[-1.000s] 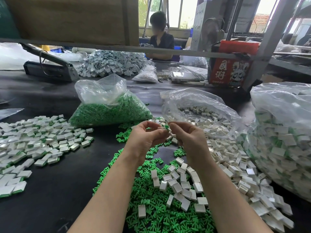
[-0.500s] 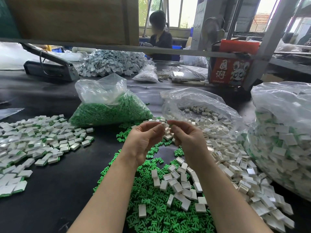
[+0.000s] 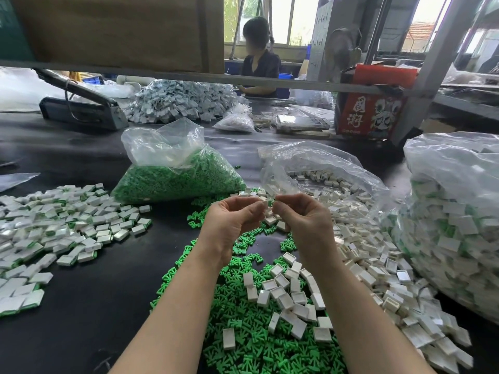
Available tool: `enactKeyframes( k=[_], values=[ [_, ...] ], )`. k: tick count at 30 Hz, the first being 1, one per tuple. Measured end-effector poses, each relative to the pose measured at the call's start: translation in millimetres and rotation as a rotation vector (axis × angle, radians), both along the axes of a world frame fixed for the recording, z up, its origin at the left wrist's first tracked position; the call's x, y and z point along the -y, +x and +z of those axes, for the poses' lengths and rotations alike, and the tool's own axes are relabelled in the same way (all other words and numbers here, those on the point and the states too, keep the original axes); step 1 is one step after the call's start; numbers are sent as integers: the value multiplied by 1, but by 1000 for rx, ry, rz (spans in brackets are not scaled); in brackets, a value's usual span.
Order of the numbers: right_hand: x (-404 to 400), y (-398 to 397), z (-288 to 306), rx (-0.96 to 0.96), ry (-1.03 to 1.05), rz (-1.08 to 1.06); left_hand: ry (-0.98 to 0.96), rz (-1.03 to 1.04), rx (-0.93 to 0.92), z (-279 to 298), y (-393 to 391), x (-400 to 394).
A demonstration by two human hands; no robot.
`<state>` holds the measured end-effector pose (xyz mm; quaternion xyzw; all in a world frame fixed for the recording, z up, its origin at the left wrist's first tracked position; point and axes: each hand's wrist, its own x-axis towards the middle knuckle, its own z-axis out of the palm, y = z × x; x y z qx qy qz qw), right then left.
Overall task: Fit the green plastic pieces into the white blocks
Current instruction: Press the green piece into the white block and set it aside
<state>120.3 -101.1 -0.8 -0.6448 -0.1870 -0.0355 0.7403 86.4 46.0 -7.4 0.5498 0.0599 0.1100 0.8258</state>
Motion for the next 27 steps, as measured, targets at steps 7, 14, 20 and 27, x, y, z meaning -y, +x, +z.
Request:
enactKeyframes(
  k=[7, 14, 20, 27],
  values=[
    [-1, 0, 1, 26, -70, -21, 41, 10, 32, -1, 0, 0],
    [3, 4, -2, -2, -135, 12, 119, 24, 66, -3, 1, -2],
    [2, 5, -8, 22, -474, 84, 306, 0, 35, -7, 2, -3],
    [3, 4, -7, 44, -414, 142, 572, -220, -23, -6, -3, -5]
  ],
)
